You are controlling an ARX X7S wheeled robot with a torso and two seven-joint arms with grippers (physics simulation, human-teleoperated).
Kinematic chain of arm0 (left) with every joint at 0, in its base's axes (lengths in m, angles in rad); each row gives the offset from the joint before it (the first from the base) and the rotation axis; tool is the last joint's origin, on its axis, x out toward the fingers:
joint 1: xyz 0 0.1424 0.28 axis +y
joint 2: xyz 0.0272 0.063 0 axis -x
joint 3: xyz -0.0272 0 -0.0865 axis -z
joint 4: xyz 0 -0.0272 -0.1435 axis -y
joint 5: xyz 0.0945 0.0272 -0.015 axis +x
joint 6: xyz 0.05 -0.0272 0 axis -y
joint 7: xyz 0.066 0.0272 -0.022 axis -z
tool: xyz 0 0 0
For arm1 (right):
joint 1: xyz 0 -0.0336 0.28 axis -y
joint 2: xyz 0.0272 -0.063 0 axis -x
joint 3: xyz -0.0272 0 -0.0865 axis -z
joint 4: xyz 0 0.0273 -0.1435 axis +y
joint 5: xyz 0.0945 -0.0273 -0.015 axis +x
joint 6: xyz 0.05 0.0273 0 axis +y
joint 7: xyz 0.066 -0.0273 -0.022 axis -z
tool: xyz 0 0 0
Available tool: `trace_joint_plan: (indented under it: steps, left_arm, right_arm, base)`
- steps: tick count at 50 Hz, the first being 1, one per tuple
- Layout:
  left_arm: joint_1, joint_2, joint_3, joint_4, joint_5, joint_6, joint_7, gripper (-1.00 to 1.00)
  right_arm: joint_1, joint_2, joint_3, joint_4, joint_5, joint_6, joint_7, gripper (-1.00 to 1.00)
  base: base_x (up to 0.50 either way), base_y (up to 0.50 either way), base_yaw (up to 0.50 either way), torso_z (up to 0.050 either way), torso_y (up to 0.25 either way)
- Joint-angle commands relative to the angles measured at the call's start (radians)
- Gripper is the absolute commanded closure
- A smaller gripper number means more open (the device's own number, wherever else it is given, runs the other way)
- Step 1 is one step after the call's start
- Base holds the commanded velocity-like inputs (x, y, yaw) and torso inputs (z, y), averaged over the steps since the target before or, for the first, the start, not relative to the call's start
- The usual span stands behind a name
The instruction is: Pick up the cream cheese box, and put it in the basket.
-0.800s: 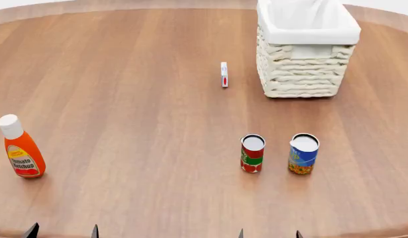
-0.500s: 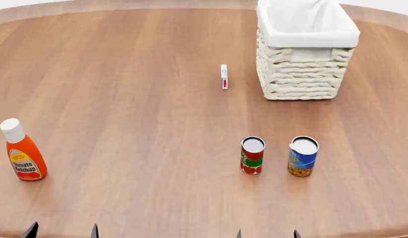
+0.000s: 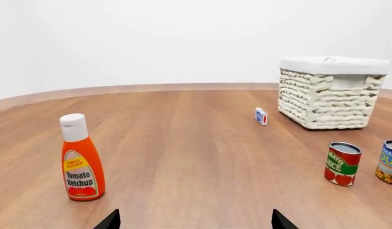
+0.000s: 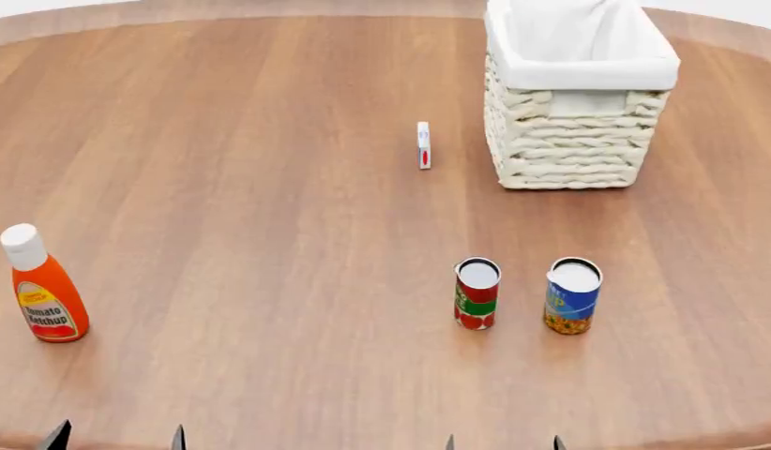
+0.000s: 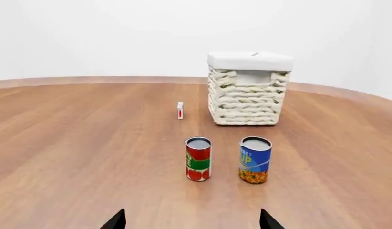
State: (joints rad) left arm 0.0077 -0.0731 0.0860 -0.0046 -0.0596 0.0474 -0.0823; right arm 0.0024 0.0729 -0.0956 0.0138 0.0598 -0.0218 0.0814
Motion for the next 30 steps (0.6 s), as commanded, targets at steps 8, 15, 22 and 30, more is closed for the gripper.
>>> trace_joint_plan:
  steps: [8, 15, 22, 30]
  left_arm:
    - [-0.004, -0.021, 0.027, -0.007, -0.024, 0.008, -0.022, -1.00]
    - [-0.006, -0.029, 0.037, -0.010, -0.034, 0.007, -0.029, -1.00]
    - [-0.007, -0.035, 0.047, -0.014, -0.040, 0.010, -0.036, -1.00]
    - [-0.008, -0.042, 0.056, -0.016, -0.047, 0.012, -0.043, -1.00]
  right_arm:
    - [0.009, 0.022, -0.031, 0.015, 0.012, 0.013, 0.029, -1.00]
    - [0.007, 0.031, -0.049, 0.020, 0.000, -0.008, 0.042, -1.00]
    - [0.008, 0.038, -0.064, 0.030, -0.001, -0.011, 0.047, -1.00]
    - [-0.006, 0.046, -0.093, 0.034, -0.037, -0.052, 0.068, -1.00]
  base:
    - [0.27, -0.34, 0.00, 0.000, 0.000]
    - [0.32, -0.38, 0.00, 0.000, 0.000]
    - [0.36, -0.38, 0.00, 0.000, 0.000]
    - [0.36, -0.29, 0.00, 0.000, 0.000]
